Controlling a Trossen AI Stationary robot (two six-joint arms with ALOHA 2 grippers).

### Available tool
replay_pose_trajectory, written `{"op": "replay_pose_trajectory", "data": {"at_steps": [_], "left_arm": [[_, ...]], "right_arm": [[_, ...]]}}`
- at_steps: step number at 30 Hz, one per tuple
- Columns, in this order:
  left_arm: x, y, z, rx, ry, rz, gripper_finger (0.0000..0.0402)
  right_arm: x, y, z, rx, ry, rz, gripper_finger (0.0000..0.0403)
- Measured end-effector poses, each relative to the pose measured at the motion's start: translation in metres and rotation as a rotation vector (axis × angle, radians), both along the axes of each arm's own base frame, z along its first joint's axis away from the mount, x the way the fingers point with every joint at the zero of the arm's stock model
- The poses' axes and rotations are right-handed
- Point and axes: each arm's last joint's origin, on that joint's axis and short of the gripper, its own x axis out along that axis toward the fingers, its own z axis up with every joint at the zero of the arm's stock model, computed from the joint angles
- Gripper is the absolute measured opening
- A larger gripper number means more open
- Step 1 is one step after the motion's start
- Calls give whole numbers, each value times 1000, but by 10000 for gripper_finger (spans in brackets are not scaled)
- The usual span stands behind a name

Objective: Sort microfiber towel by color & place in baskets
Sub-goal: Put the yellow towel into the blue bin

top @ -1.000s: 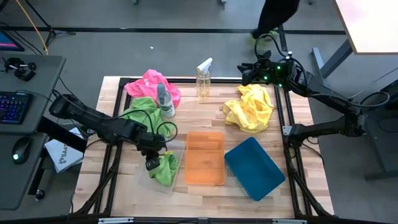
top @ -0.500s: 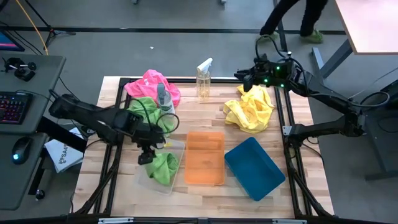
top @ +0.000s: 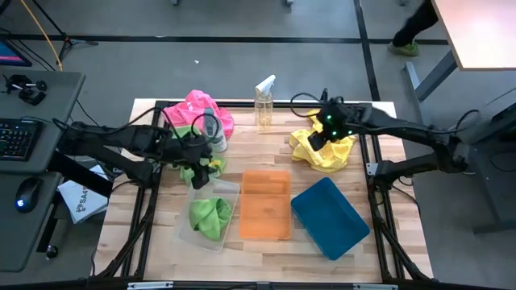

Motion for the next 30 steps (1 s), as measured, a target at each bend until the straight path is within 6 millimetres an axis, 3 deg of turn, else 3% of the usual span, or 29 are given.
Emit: {"op": "replay_pose_trajectory", "data": {"at_steps": [5,10,16,19,22,24,25,30], "left_arm": [[-12,5,10,-12,-61,24,239],[-23,6,21,-16,-147,31,239],[-29,8,29,-7,-217,57,239],[-29,8,30,0,-231,64,239],[-27,8,32,13,-252,49,239],[-25,8,35,32,-286,25,239],[-25,8,38,42,-314,13,239],[-24,10,56,117,-491,-19,239]], "right_arm": [[15,-11,-38,36,8,-66,233],[33,-18,-66,23,150,-65,235],[51,-24,-86,-4,249,-51,232],[57,-22,-87,-5,258,-24,209],[61,-16,-77,-22,243,11,129],[64,-11,-62,-48,208,43,47],[65,-8,-51,-68,177,61,25],[57,4,31,-148,-16,95,10]]}}
